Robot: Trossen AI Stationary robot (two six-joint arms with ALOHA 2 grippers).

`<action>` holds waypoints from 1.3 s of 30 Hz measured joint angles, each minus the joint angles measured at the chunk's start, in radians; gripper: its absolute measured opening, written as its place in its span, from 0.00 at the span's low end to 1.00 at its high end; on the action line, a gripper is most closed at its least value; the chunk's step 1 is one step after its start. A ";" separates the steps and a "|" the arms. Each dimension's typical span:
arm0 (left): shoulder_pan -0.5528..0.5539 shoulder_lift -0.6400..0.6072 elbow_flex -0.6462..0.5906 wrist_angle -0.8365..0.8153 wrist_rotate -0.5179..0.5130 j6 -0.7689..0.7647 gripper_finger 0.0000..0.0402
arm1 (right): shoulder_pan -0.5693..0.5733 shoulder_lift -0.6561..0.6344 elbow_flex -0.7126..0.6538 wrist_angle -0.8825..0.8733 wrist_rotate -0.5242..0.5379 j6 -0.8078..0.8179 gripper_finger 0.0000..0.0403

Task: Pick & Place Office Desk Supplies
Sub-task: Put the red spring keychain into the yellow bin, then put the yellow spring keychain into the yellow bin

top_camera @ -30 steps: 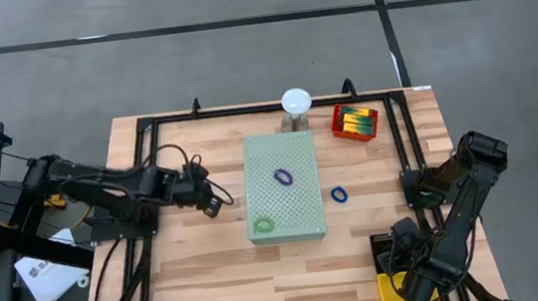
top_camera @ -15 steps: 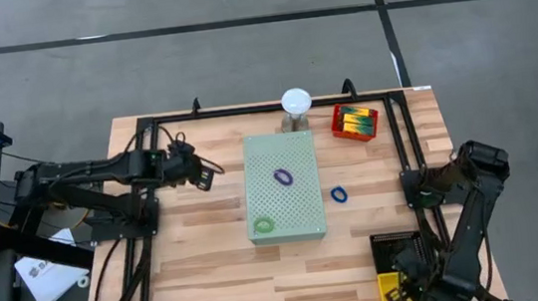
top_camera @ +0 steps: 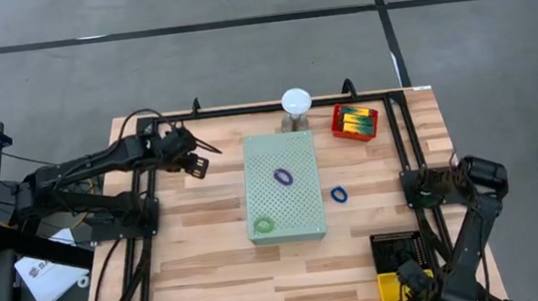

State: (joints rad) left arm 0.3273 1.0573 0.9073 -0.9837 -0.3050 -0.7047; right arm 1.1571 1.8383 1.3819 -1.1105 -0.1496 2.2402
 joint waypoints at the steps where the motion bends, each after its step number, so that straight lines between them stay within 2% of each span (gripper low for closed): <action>1: 0.009 0.000 0.000 -0.001 0.006 0.015 0.36 | 0.005 0.006 0.000 -0.001 -0.003 0.000 0.01; 7: 0.036 0.024 0.000 0.007 0.037 0.022 0.36 | 0.031 0.032 0.000 0.014 -0.014 -0.004 0.03; 19: 0.021 0.192 0.000 0.097 0.060 0.072 0.36 | 0.034 0.034 0.000 -0.016 0.013 -0.024 0.20; 24: 0.030 0.246 0.000 0.102 0.060 0.101 0.36 | 0.033 0.033 0.003 -0.029 0.018 -0.026 0.30; 28: 0.052 0.268 0.000 0.102 0.061 0.131 0.36 | 0.033 0.032 0.042 -0.113 0.033 -0.031 0.39; 33: 0.091 0.299 0.000 0.103 0.095 0.151 0.42 | 0.033 0.028 0.119 -0.246 0.043 -0.034 0.46; 39: 0.121 0.350 0.000 0.120 0.093 0.176 0.54 | 0.023 0.029 0.192 -0.303 0.083 -0.040 0.50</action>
State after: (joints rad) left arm 0.4487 1.4073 0.9073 -0.8640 -0.2116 -0.5289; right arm 1.1805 1.8675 1.5741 -1.4133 -0.0665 2.2002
